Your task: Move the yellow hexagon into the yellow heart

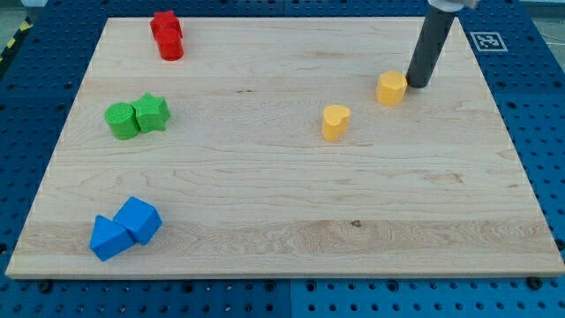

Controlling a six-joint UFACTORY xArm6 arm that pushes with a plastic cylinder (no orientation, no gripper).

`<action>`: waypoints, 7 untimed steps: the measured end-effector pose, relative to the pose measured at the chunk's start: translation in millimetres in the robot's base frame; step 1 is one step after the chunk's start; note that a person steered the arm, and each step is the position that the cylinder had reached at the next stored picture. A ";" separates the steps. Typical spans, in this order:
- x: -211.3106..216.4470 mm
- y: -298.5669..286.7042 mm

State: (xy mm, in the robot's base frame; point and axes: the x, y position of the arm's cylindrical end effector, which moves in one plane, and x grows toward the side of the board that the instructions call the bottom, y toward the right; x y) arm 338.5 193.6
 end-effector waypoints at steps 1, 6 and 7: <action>8.9 -26.7; 39.8 -67.3; 39.9 -84.3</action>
